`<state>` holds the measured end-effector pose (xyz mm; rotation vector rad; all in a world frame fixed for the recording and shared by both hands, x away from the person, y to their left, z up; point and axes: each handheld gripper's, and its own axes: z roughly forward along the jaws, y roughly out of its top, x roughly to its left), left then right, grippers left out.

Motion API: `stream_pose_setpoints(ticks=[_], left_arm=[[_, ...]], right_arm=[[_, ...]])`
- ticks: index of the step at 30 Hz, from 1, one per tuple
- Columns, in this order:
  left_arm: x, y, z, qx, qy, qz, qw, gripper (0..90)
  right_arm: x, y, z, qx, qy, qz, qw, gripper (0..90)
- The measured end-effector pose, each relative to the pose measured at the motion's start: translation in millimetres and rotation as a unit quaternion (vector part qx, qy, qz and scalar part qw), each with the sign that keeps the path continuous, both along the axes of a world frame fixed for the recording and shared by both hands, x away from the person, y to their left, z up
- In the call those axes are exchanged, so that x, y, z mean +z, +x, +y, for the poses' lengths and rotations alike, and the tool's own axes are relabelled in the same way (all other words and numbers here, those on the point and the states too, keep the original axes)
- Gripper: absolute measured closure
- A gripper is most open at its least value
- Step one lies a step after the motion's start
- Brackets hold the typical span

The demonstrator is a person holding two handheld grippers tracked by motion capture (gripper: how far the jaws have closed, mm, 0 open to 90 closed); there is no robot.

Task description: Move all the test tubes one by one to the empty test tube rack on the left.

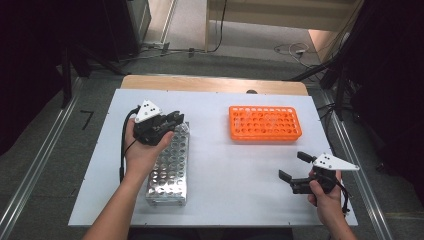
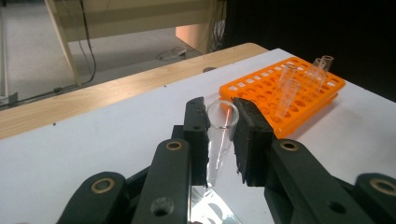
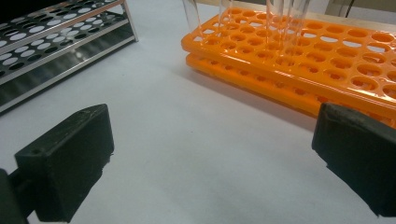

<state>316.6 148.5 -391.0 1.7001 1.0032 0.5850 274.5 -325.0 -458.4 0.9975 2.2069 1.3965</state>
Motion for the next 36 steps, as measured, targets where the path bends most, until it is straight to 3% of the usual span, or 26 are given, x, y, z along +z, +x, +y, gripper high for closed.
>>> stream_pose_setpoints(ticks=[6, 15, 27, 36], left_arm=[[-1.0, 10.4, -1.5, 0.011, 0.014, 0.001, 0.9998, 75.0], [-3.5, 14.6, -0.6, 0.028, 0.028, 0.004, 0.9992, 75.0], [-10.1, 21.4, -7.5, 0.027, 0.057, 0.019, 0.9978, 75.0], [-15.0, 28.3, -14.3, 0.021, 0.086, 0.04, 0.9953, 75.0]], right_arm=[[-0.2, 0.2, -0.1, 0.0, 0.001, 0.001, 1.0, 0.0], [-0.8, 0.7, -0.4, 0.001, 0.002, 0.002, 1.0, 0.0], [-0.7, 0.5, 0.0, 0.002, 0.002, 0.004, 1.0, 0.0], [-0.8, 0.9, -0.3, 0.003, 0.002, 0.004, 1.0, 0.0]])
